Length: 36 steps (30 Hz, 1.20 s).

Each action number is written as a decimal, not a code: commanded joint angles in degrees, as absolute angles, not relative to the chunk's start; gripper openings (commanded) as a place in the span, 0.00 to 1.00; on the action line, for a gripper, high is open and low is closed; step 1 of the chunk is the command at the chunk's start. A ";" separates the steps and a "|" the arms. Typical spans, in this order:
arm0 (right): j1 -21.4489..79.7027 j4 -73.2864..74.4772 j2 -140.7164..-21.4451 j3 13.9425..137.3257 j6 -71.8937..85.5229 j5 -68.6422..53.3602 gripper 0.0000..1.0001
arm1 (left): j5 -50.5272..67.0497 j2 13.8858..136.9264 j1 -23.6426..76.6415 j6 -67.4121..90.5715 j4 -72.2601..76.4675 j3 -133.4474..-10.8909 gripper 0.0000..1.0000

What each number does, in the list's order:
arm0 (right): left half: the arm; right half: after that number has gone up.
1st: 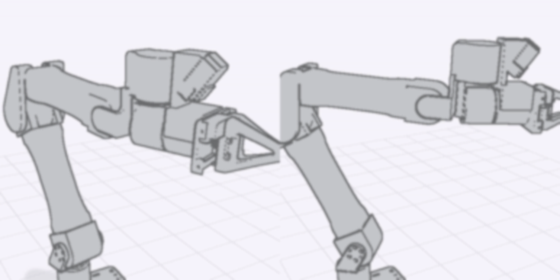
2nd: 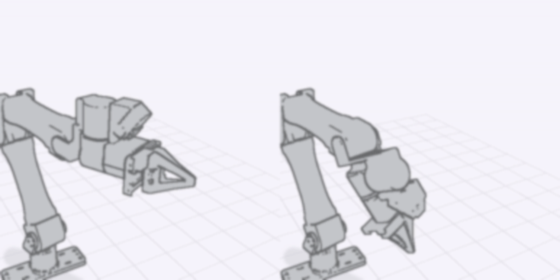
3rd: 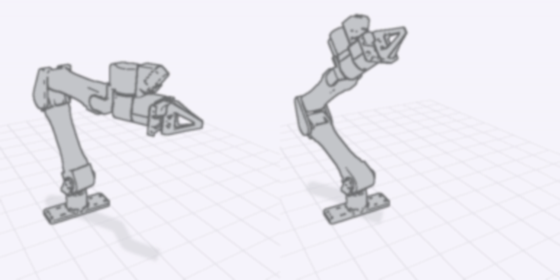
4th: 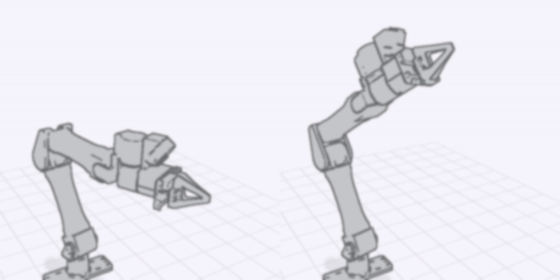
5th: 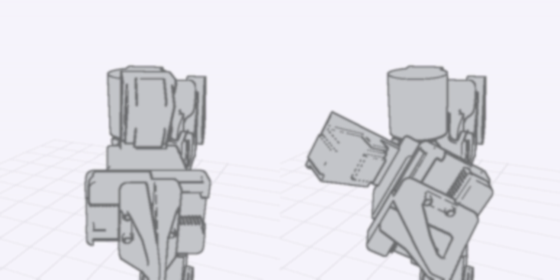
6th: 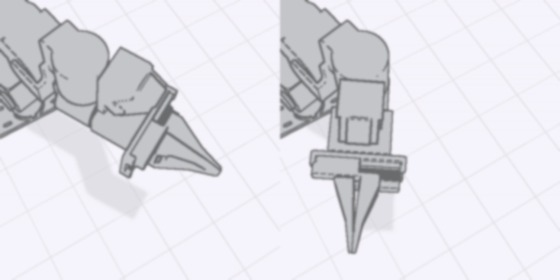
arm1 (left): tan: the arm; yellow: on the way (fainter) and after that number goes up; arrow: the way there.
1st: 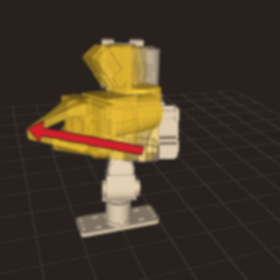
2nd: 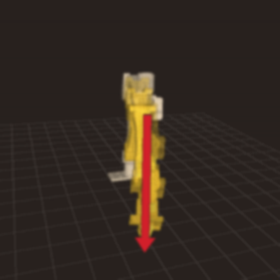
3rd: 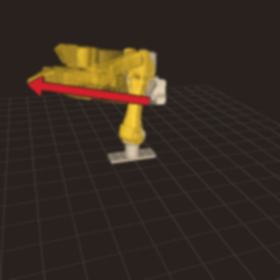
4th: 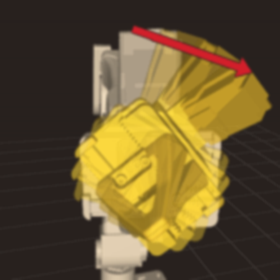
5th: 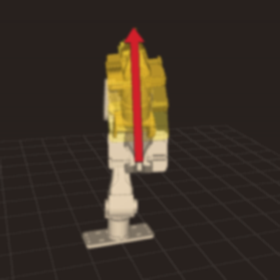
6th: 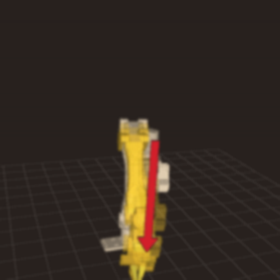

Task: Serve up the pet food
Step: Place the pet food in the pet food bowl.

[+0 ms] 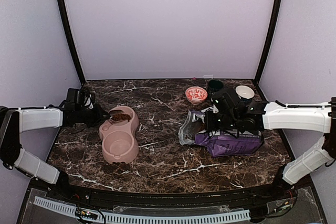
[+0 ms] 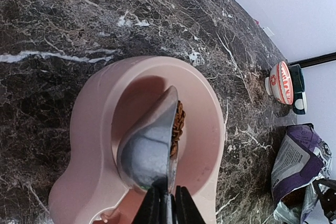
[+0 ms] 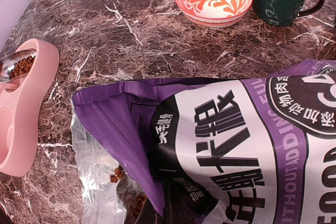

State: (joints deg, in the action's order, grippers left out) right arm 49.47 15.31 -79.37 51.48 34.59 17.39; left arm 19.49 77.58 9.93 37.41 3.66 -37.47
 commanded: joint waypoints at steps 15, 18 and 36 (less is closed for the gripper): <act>47.59 18.27 -77.40 50.58 35.24 21.09 0.00 | 13.05 72.40 12.24 32.04 -9.78 -44.68 0.00; 47.55 18.17 -77.33 50.63 35.18 20.92 0.00 | 12.49 71.99 12.31 31.48 -11.44 -45.23 0.00; 47.55 20.04 -78.46 53.57 33.48 18.30 0.00 | 9.30 67.03 17.28 27.71 -19.52 -50.82 0.00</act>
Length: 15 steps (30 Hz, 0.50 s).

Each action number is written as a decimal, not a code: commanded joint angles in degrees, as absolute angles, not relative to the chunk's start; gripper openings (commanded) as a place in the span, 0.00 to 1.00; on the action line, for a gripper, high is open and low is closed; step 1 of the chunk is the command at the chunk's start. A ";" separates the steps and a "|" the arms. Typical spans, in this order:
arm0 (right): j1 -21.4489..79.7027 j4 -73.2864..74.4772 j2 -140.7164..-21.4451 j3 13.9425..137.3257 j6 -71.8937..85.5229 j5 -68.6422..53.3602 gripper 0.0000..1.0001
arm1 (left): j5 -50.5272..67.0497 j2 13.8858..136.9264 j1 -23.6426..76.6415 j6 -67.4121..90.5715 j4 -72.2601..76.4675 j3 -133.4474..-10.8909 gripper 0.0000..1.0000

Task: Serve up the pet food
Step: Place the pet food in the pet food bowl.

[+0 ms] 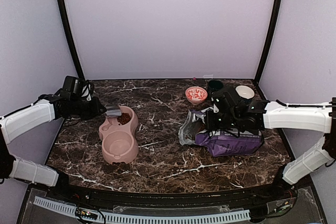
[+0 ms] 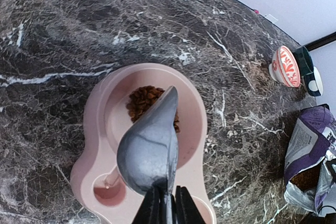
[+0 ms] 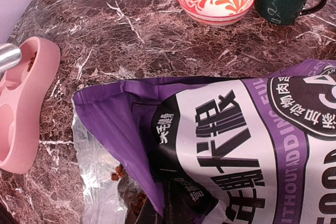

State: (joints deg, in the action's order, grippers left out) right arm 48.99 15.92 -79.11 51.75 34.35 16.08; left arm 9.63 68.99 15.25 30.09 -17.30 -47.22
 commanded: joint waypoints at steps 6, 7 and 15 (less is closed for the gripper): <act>47.67 20.47 -80.10 56.71 32.36 16.20 0.00 | 15.95 66.62 19.68 26.86 -16.94 -51.59 0.00; 47.71 20.55 -80.60 57.22 32.22 15.77 0.00 | 17.99 66.57 19.89 26.79 -16.22 -51.49 0.00; 48.30 21.90 -84.82 64.88 29.50 14.48 0.00 | 29.53 67.05 22.45 26.02 -10.78 -50.50 0.00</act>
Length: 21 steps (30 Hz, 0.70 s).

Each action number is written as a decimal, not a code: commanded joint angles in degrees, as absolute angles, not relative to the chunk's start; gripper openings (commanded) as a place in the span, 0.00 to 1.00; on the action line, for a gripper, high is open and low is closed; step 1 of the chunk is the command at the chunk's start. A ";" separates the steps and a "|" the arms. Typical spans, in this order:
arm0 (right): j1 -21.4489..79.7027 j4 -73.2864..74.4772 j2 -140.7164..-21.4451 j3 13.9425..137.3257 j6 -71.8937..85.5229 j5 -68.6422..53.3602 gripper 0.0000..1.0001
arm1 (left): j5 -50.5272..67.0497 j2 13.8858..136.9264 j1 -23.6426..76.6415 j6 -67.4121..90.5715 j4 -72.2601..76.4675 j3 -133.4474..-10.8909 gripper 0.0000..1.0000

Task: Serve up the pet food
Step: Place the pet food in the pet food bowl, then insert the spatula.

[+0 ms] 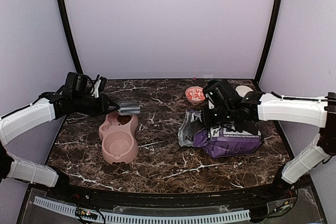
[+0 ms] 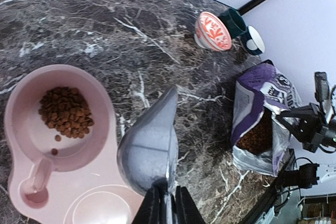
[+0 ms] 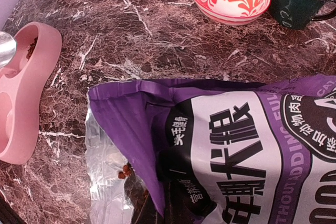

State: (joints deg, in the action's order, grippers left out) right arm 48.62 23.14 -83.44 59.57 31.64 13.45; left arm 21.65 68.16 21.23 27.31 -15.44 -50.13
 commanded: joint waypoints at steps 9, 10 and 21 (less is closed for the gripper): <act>48.41 25.13 -86.63 68.88 27.60 16.59 0.00 | 35.77 69.13 27.27 26.47 -4.73 -48.20 0.00; 48.38 25.45 -86.40 68.56 27.60 17.02 0.00 | 36.19 69.77 27.91 26.51 -4.26 -48.07 0.00; 48.41 27.42 -84.46 67.18 28.01 16.63 0.01 | 38.26 78.07 34.85 30.08 5.34 -48.11 0.00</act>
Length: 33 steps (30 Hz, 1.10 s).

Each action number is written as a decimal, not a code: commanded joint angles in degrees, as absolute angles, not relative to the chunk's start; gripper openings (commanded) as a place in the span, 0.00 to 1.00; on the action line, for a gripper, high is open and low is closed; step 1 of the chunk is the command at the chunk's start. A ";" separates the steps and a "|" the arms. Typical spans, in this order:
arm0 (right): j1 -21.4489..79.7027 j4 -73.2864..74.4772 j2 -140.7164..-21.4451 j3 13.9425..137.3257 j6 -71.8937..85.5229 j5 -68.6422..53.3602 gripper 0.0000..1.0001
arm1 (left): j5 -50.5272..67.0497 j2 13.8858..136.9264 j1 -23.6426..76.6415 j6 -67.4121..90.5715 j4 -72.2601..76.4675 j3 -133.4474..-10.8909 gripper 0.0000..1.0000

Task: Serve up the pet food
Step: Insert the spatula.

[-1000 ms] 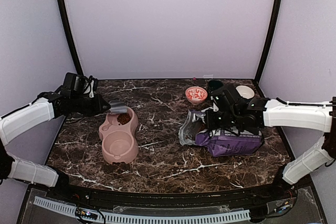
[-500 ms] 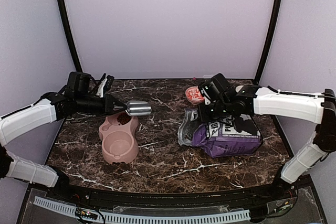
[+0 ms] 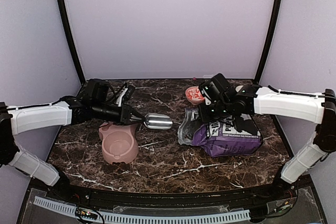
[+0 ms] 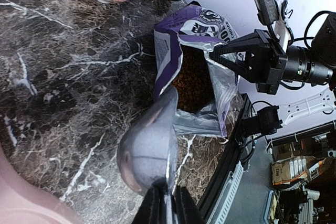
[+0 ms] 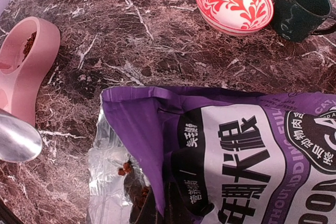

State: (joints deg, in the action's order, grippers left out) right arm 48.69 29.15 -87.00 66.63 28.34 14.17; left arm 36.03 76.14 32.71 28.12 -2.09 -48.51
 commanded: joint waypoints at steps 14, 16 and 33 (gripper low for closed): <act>49.75 30.38 -88.71 67.94 29.58 14.53 0.31 | 38.32 93.82 42.93 36.23 17.88 -53.66 0.00; 50.36 31.13 -89.34 68.05 30.13 14.63 0.34 | 38.56 95.16 42.98 37.38 19.50 -53.97 0.00; 56.47 37.39 -95.35 72.14 33.57 19.64 0.38 | 40.01 98.47 43.08 41.59 25.67 -55.59 0.00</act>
